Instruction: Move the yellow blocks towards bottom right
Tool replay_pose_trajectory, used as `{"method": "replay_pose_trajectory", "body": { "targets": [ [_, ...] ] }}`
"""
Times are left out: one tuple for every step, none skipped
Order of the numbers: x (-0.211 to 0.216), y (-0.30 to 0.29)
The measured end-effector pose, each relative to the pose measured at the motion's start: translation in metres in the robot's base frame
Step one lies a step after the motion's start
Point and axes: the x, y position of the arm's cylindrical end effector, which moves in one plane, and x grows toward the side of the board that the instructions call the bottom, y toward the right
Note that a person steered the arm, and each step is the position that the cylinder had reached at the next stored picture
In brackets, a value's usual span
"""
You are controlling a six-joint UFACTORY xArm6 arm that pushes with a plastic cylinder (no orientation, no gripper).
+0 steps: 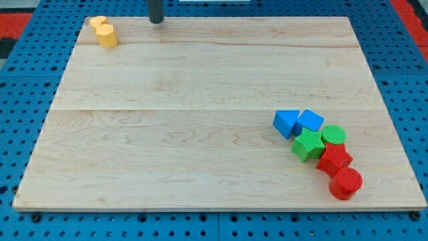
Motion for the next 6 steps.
{"method": "replay_pose_trajectory", "body": {
  "targets": [
    [0.000, -0.027],
    [0.000, -0.096],
    [0.005, -0.153],
    [0.039, -0.105],
    [0.048, -0.057],
    [0.077, -0.072]
  ]
}}
